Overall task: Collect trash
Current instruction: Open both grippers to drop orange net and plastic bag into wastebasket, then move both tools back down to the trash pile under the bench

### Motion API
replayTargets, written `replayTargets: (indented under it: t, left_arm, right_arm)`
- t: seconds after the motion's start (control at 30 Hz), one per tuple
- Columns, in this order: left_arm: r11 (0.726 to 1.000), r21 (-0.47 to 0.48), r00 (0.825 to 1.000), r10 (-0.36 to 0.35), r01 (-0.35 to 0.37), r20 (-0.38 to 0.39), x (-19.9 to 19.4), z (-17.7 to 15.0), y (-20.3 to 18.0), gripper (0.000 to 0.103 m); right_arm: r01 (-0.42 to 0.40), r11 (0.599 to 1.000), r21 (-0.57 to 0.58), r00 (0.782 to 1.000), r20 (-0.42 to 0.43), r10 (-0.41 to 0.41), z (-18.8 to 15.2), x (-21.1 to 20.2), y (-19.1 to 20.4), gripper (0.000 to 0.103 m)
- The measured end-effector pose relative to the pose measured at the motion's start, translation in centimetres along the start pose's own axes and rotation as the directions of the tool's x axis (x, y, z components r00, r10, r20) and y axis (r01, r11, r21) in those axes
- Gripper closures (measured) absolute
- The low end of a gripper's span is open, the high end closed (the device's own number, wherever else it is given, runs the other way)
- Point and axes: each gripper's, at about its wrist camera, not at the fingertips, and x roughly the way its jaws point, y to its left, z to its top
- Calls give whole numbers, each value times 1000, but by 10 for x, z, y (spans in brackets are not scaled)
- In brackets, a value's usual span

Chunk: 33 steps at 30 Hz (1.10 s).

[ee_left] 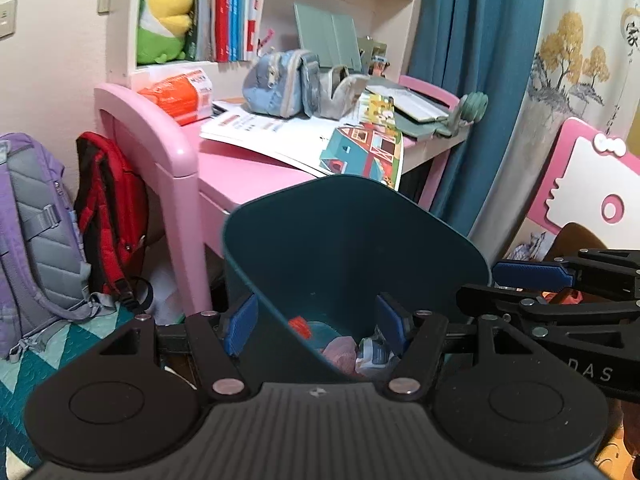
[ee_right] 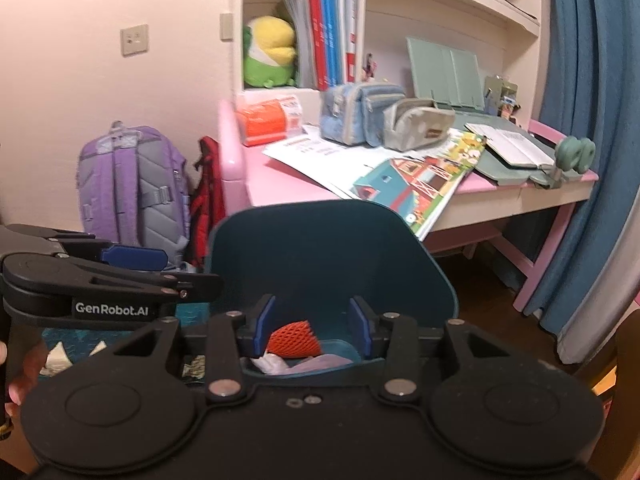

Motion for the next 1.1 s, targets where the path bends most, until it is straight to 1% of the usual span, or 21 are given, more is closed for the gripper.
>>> replayTargets:
  t: [0.2,0.3,0.43,0.53,0.57,0.7,0.77,0.87,0.97,1.1]
  left_arm:
    - [1000,-25,1000,15,-15,24,-45,-16,18,39]
    - [999,-21,999,28,-27,36,-68,-29,28,39]
    - [998,-43,998,52,-50,41,-95,-48,47,38]
    - [995,-60,995,79,-76,55,-115,-64,63,33]
    - [994,-65,994,90,-86,61,-122,-69,69,32]
    - [987,-112,990,126,-118,66,-147,-91,101,32]
    - [982,-131,987,148,-138,66,-158,-103,117,25]
    - [973,-154,981,182,-170,70,-174,-120,140,24]
    - [964,-190,977,202,-187,61,-187,-142,165,21]
    - [949,-226,972,233,-221,29,-195,-172,200,21]
  right_arm:
    - [-70,997,-37,997,20,70,-5,-19,40,54]
    - [-112,992,-65,993,24,113,-9,-25,64,52]
    - [-166,981,-99,986,17,168,-15,-27,97,50]
    - [-208,971,-120,978,6,211,-20,-26,123,49]
    - [-222,967,-125,975,2,224,-22,-26,130,49]
    - [-279,948,-154,960,-23,279,-30,-21,163,46]
    - [-317,933,-169,948,-35,316,-34,-17,179,46]
    - [-359,913,-192,933,-44,358,-44,-8,203,45]
    - [-407,894,-190,914,-75,400,-54,7,224,44]
    - [-444,875,-196,896,-122,427,-70,29,251,44]
